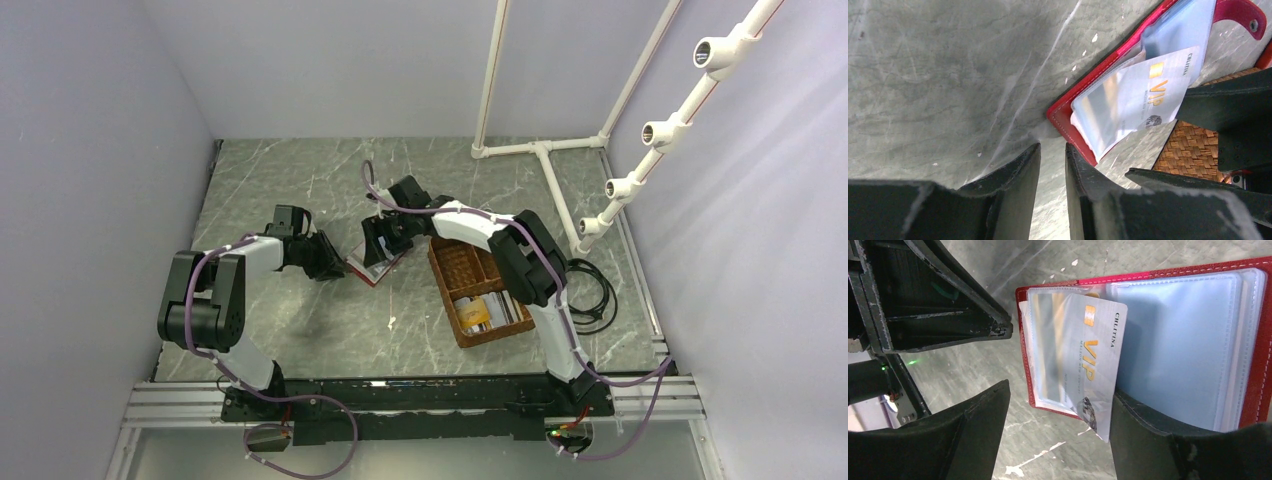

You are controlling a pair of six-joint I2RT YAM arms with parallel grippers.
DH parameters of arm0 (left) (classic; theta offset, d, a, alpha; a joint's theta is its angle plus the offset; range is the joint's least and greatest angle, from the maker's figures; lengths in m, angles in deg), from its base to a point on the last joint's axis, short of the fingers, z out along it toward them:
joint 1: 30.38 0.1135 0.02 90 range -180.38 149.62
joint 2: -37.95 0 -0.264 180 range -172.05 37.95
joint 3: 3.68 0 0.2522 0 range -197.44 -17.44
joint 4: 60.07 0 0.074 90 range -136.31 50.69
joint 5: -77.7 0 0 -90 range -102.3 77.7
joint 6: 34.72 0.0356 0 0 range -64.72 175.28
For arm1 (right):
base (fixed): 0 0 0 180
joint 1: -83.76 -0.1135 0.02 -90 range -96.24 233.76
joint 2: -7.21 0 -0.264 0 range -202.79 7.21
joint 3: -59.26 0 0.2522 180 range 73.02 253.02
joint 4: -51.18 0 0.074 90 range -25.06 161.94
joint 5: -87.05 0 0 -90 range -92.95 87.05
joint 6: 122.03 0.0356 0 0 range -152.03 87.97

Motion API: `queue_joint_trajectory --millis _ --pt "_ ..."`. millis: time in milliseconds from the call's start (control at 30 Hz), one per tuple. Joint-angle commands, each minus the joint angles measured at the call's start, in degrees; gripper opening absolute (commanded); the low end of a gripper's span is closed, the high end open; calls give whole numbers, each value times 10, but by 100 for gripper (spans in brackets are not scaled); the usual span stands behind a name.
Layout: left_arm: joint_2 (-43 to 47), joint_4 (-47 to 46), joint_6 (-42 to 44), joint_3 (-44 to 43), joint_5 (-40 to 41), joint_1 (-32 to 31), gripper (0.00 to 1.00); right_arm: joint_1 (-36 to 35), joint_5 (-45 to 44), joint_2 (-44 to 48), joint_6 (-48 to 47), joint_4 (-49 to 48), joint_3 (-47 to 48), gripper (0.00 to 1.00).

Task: Put the credit cards into the card holder
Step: Insert the credit card into the card holder.

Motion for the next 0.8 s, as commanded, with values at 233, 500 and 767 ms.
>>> queue_joint_trajectory --millis 233,500,767 --pt "36 48 5 42 42 -3 51 6 -39 36 -10 5 7 72" --pt "99 50 -19 66 16 -2 67 3 -123 48 -55 50 31 72" --pt "83 -2 -39 87 -29 -2 69 9 -108 66 -69 33 33 72"
